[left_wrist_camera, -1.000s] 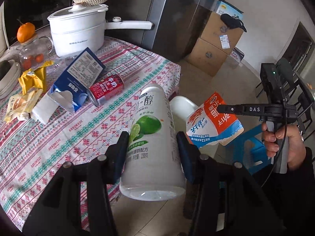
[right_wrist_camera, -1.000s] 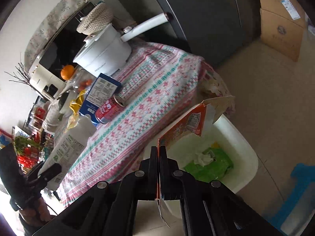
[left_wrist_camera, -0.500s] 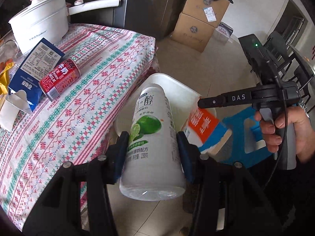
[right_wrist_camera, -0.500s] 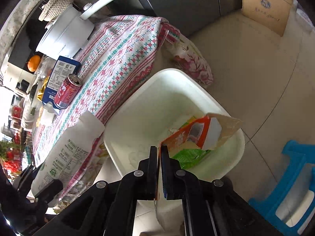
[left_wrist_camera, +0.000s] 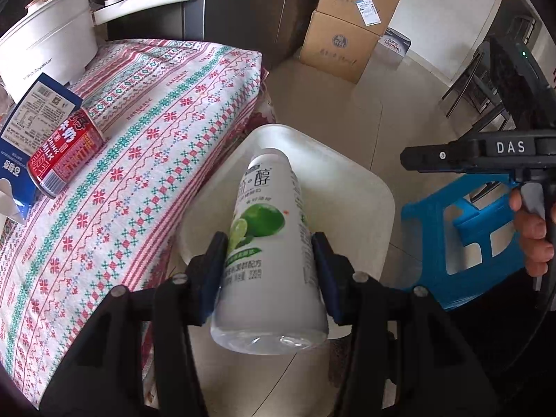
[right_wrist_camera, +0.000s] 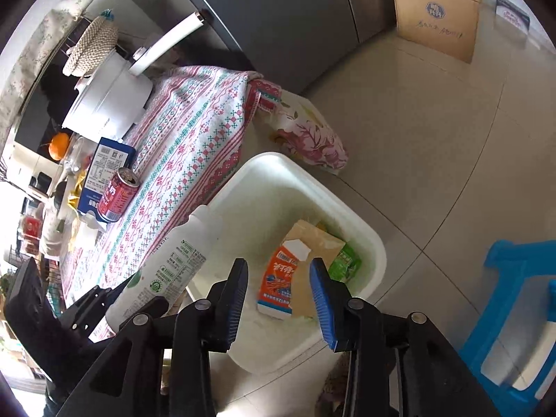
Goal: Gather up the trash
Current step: 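Drop the milk carton and white bottle into the white bin with both grippers, then grasp the blue box with the left gripper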
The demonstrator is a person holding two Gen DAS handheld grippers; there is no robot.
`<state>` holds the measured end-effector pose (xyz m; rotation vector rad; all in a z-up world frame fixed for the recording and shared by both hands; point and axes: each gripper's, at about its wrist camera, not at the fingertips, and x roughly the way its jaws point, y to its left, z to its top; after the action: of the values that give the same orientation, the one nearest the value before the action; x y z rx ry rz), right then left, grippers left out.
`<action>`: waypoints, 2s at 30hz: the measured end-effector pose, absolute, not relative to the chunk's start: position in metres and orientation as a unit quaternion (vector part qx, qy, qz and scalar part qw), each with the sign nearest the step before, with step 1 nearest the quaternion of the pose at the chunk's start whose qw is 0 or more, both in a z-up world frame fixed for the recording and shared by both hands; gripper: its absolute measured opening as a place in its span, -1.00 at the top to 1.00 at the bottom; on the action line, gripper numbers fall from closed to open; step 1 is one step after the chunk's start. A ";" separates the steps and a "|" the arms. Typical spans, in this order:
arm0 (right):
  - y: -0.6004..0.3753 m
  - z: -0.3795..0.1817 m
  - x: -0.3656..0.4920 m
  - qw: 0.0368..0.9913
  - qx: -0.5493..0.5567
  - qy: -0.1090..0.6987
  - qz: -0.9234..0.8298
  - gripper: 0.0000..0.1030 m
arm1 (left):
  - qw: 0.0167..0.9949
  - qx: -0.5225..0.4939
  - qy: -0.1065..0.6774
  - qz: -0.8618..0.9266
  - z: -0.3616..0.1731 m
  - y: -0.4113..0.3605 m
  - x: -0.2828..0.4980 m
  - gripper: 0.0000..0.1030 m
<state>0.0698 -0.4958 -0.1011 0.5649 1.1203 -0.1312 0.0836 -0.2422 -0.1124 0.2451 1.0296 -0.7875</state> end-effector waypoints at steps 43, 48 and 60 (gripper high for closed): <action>-0.361 -0.068 0.146 0.836 0.168 0.522 0.001 -0.54 | 0.875 0.067 0.458 -0.143 -0.063 -0.045 0.170 -0.85; -0.342 -0.067 0.166 0.844 0.131 0.520 0.002 -0.55 | 0.872 0.061 0.458 -0.162 -0.059 -0.036 0.211 -0.85; -0.333 -0.076 0.204 0.839 0.125 0.529 0.002 -0.55 | 0.828 0.014 0.514 -0.226 -0.083 -0.064 0.326 -0.51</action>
<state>0.2044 -0.3326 -0.0761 0.2646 1.1190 0.0050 0.3255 -0.0640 -0.0826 0.0297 1.0904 -0.4799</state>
